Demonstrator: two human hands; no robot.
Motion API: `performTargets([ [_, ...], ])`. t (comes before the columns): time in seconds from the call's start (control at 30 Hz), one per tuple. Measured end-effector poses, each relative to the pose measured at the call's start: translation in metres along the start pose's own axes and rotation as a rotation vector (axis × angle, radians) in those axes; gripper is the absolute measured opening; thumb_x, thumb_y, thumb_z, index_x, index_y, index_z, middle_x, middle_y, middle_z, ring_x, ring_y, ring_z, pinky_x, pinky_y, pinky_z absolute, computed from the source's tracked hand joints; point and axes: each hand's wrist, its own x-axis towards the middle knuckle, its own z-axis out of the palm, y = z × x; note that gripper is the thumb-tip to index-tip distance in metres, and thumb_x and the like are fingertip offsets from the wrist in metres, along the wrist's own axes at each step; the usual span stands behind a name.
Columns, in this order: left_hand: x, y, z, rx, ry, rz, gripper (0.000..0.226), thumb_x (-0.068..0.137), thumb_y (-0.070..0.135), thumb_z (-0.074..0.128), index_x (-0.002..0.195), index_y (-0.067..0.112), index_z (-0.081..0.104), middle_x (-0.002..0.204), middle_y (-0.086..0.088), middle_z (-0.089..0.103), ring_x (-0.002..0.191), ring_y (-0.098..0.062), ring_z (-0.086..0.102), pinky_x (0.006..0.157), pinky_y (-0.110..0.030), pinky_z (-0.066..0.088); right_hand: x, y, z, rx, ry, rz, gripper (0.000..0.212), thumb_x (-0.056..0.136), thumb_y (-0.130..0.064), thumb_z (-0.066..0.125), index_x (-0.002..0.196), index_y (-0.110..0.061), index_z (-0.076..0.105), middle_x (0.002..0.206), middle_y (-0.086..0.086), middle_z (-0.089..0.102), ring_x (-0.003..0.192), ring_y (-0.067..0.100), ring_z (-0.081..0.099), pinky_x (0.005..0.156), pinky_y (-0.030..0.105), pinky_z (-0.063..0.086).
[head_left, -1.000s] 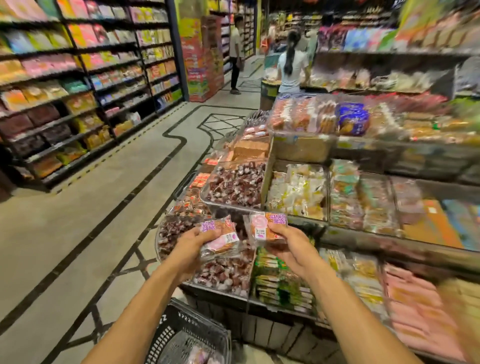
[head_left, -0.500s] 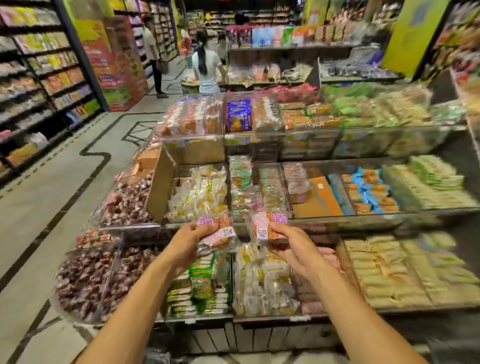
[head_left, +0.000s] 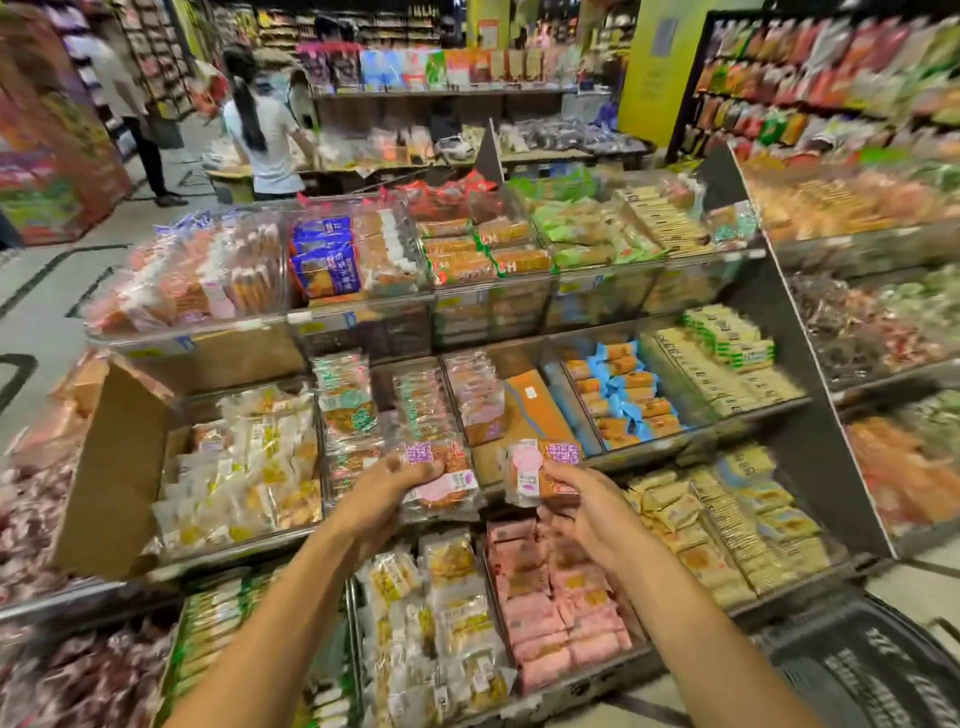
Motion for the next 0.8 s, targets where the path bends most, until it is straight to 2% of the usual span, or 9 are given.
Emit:
performTargets([
  [0.13,0.040,0.009,0.010,-0.020,-0.022,-0.011,0.095,0.076,0.045,0.092,0.143,-0.002,0.043,0.116,-0.007,0.078,0.102,-0.020,0.072,0.078,-0.029,0.053,0.033,-0.010,-0.007,-0.036,0.042,0.008,0.049,0.088,-0.025,0.083,0.131,-0.011,0.065,0.110,0.010,0.079,0.091,0.022,0.075,0.071,0.037,0.057],
  [0.27,0.068,0.003,0.011,-0.040,-0.047,-0.035,0.123,0.057,0.045,0.102,0.149,-0.003,0.036,0.127,-0.014,0.072,0.117,-0.029,0.070,0.110,-0.049,0.050,0.062,-0.015,-0.011,-0.003,0.053,0.019,0.033,0.094,-0.019,0.077,0.125,-0.010,0.068,0.108,0.009,0.079,0.093,0.019,0.074,0.074,0.034,0.061],
  [0.37,0.079,-0.005,0.014,-0.044,-0.009,-0.077,0.111,0.061,0.043,0.101,0.141,-0.005,0.043,0.127,-0.012,0.072,0.118,-0.026,0.069,0.109,-0.040,0.048,0.087,-0.017,-0.014,-0.050,0.038,0.033,0.034,0.094,-0.019,0.077,0.126,-0.011,0.070,0.117,0.011,0.077,0.109,0.025,0.073,0.075,0.033,0.061],
  [0.5,0.091,-0.009,0.019,0.026,0.046,-0.123,0.070,0.071,0.053,0.093,0.105,0.002,0.057,0.103,-0.021,0.070,0.093,-0.024,0.063,0.092,-0.033,0.050,0.122,-0.021,-0.013,-0.124,0.002,0.045,0.034,0.091,-0.018,0.080,0.124,-0.014,0.070,0.119,0.009,0.077,0.111,0.024,0.072,0.072,0.032,0.061],
  [0.6,0.098,-0.016,0.029,-0.022,0.132,-0.149,0.043,0.089,0.035,0.083,0.100,0.002,0.058,0.095,-0.017,0.066,0.081,-0.018,0.059,0.071,-0.010,0.046,0.149,-0.024,-0.012,-0.286,-0.039,0.032,0.045,0.088,-0.020,0.084,0.129,-0.016,0.065,0.128,0.007,0.070,0.112,0.025,0.071,0.071,0.032,0.062],
  [0.63,0.097,-0.016,0.032,-0.046,0.151,-0.135,0.045,0.084,0.031,0.088,0.100,0.000,0.060,0.102,-0.020,0.069,0.083,-0.022,0.063,0.077,-0.015,0.051,0.160,-0.025,-0.012,-0.387,-0.051,-0.002,0.045,0.088,-0.021,0.084,0.127,-0.019,0.063,0.128,0.005,0.067,0.109,0.024,0.071,0.071,0.034,0.063],
  [0.7,0.100,-0.020,0.036,-0.099,0.203,-0.139,0.083,0.059,0.036,0.103,0.119,-0.004,0.062,0.119,-0.027,0.072,0.104,-0.040,0.071,0.104,-0.047,0.054,0.179,-0.027,-0.011,-0.623,-0.050,-0.143,0.029,0.091,-0.025,0.081,0.112,-0.029,0.062,0.113,-0.004,0.064,0.094,0.018,0.070,0.071,0.040,0.064],
  [0.73,0.108,-0.031,0.032,-0.149,0.212,-0.126,0.101,0.050,0.041,0.105,0.128,-0.002,0.059,0.120,-0.027,0.072,0.111,-0.042,0.069,0.106,-0.055,0.051,0.188,-0.028,-0.011,-0.779,-0.046,-0.246,0.025,0.091,-0.030,0.080,0.108,-0.031,0.061,0.104,-0.008,0.063,0.085,0.014,0.066,0.071,0.044,0.063],
  [0.8,0.111,-0.033,0.032,-0.188,0.232,-0.123,0.098,0.056,0.039,0.103,0.131,-0.002,0.056,0.118,-0.028,0.073,0.106,-0.038,0.068,0.100,-0.051,0.052,0.202,-0.033,-0.008,-1.125,-0.089,-0.439,0.029,0.088,-0.044,0.076,0.111,-0.033,0.061,0.099,-0.012,0.064,0.085,0.012,0.061,0.076,0.042,0.056],
])
